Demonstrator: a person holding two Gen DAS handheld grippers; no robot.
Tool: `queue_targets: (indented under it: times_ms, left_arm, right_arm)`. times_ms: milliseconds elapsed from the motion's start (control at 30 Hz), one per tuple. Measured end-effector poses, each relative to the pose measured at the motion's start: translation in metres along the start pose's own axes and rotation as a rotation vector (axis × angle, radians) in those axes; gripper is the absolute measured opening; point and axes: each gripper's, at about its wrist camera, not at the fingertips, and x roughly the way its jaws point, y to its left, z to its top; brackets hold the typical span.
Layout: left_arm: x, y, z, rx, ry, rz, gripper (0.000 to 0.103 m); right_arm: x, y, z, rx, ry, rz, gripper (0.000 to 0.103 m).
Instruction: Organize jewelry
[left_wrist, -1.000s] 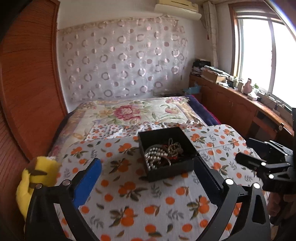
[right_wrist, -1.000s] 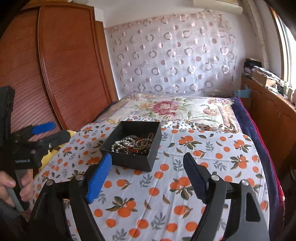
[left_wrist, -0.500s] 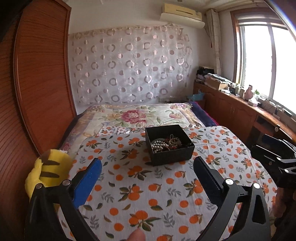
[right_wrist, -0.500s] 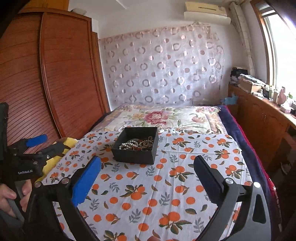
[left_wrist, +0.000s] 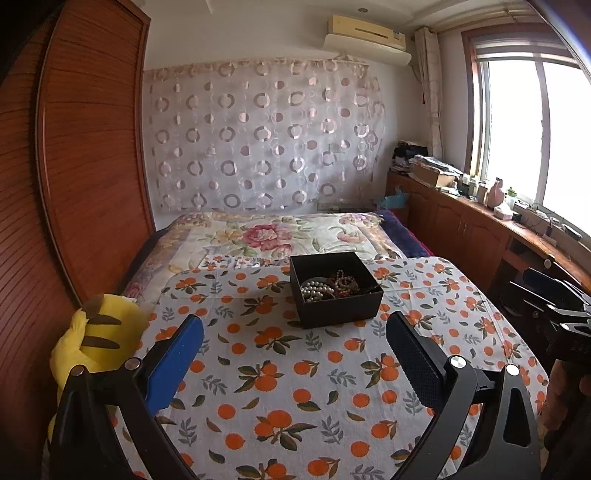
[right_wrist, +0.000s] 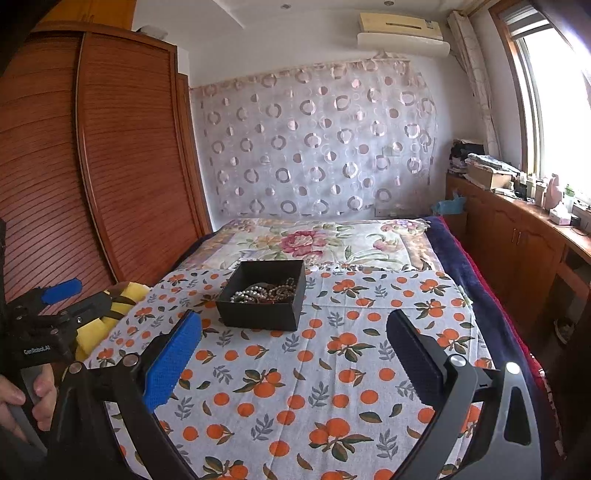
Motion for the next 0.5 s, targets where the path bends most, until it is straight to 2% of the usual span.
queue_targets:
  times_ms: [500]
  left_arm:
    - [-0.0011, 0.0003, -0.0007, -0.004, 0.004, -0.011, 0.096]
  right_arm:
    - [-0.0022, -0.0017, 0.0016, -0.007, 0.001, -0.008, 0.101]
